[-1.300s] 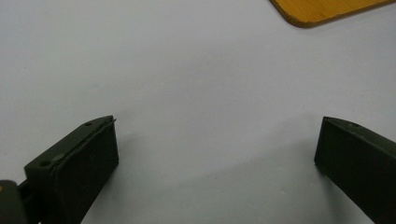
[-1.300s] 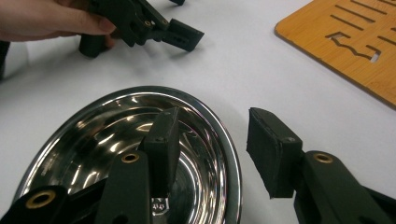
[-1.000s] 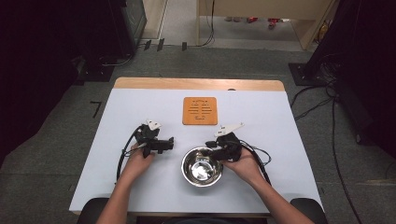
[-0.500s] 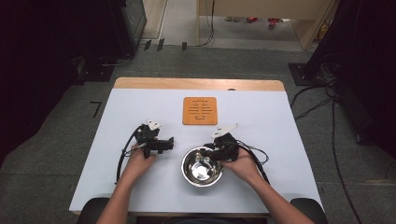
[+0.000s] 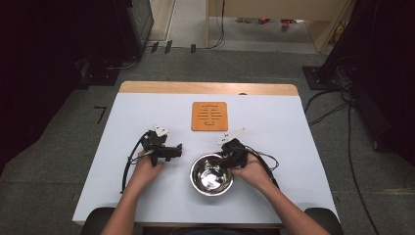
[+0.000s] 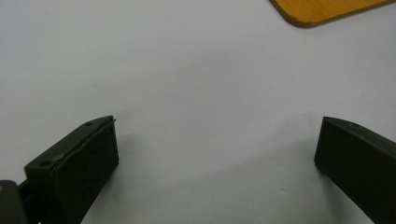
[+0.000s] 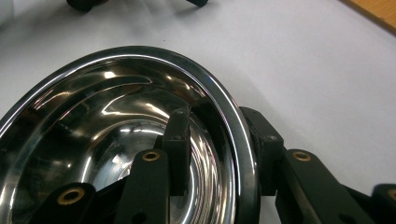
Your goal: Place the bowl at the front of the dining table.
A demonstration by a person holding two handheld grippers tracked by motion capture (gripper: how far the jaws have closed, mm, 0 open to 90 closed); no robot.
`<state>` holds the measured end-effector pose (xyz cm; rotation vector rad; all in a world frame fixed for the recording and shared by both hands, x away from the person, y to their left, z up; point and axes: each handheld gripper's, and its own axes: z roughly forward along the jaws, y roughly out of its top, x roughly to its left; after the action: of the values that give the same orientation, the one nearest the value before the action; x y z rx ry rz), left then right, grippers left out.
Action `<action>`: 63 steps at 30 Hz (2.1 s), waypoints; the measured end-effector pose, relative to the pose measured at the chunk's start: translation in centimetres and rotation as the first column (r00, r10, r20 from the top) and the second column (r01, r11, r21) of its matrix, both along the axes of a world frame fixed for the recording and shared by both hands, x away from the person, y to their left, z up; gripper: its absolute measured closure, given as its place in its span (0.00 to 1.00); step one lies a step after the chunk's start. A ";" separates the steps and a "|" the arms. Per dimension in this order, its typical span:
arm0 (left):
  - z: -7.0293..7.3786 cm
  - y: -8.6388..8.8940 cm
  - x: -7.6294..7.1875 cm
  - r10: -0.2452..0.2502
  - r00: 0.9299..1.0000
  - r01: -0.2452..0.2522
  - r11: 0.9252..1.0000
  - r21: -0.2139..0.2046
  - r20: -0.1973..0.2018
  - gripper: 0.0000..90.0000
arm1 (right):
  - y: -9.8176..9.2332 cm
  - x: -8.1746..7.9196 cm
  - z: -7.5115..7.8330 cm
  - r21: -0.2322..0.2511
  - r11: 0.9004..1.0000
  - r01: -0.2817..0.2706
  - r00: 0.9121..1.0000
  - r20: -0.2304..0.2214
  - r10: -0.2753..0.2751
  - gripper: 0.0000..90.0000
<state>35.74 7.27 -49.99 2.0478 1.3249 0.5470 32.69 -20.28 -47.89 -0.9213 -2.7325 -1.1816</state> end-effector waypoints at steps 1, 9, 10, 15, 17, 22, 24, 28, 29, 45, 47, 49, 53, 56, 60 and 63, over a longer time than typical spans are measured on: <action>0.0 0.0 0.0 0.000 1.000 0.000 1.000 0.000 0.000 0.00 | 0.0 0.0 0.0 -0.001 1.000 0.000 1.000 -0.008 0.000 0.73; 0.0 0.0 0.0 0.000 1.000 0.000 1.000 0.000 0.000 0.00 | 0.3 0.3 -0.3 -0.006 1.000 -0.012 0.999 -0.049 0.011 0.74; 0.0 0.0 0.0 0.000 1.000 0.000 1.000 0.000 0.000 0.00 | 0.3 0.4 -0.3 -0.006 1.000 -0.011 0.998 -0.055 0.011 0.74; 0.0 0.0 0.0 0.000 1.000 0.000 1.000 0.000 -0.001 0.00 | 0.0 0.6 0.0 0.003 1.000 -0.014 0.996 -0.086 0.014 0.78; 0.0 0.0 0.0 0.000 1.000 0.000 1.000 0.000 -0.001 0.00 | -0.2 0.5 0.3 -0.002 1.000 -0.019 0.996 -0.084 0.018 0.80; 0.0 0.0 0.0 -0.001 1.000 0.001 1.000 0.000 0.000 0.00 | -0.9 0.4 0.7 -0.013 0.999 -0.030 0.996 -0.087 0.029 0.86; 0.0 0.0 0.0 0.000 1.000 0.000 1.000 0.000 0.000 0.00 | -1.1 0.3 0.7 -0.018 0.999 -0.035 0.996 -0.082 0.033 0.89; 0.0 0.0 0.0 -0.001 1.000 0.001 1.000 0.000 -0.001 0.00 | -1.1 0.3 0.8 0.000 0.999 -0.035 0.995 -0.088 0.035 0.90; 0.0 0.0 0.0 -0.001 1.000 0.001 1.000 0.000 0.000 0.00 | -1.2 0.4 0.7 0.006 0.999 -0.036 0.995 -0.092 0.036 0.90; 0.0 0.0 0.0 -0.001 1.000 0.001 1.000 0.001 0.000 0.00 | -0.6 0.2 1.8 -0.010 1.000 -0.002 0.988 -0.153 0.001 0.94; 0.0 0.0 0.0 -0.001 1.000 0.001 1.000 0.001 0.000 0.00 | -0.4 0.2 2.0 -0.018 1.000 -0.001 0.989 -0.148 -0.002 0.94; 0.0 0.0 0.0 -0.002 1.000 0.002 1.000 0.001 0.000 0.00 | -0.3 0.1 2.2 -0.026 1.000 0.002 0.991 -0.136 -0.006 0.94; 0.0 0.0 0.0 0.000 1.000 0.000 1.000 0.000 0.000 0.00 | -0.5 0.2 2.3 -0.023 1.000 0.018 0.991 -0.132 -0.020 0.94; 0.0 0.0 0.0 0.000 1.000 0.000 1.000 -0.001 0.000 0.00 | -0.7 0.4 2.5 -0.010 1.000 0.028 0.991 -0.132 -0.029 0.94; 0.0 0.0 0.0 0.002 1.000 -0.002 1.000 -0.003 0.001 0.00 | -0.9 0.6 2.7 -0.004 0.999 0.042 0.991 -0.124 -0.042 0.94; 0.0 0.0 0.0 0.000 1.000 0.000 1.000 -0.001 0.000 0.00 | -1.0 0.7 2.8 -0.004 0.999 0.050 0.992 -0.119 -0.050 0.94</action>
<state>35.75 7.27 -49.99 2.0474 1.3252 0.5461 33.41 -21.26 -45.08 -1.0307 -2.6317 -1.0950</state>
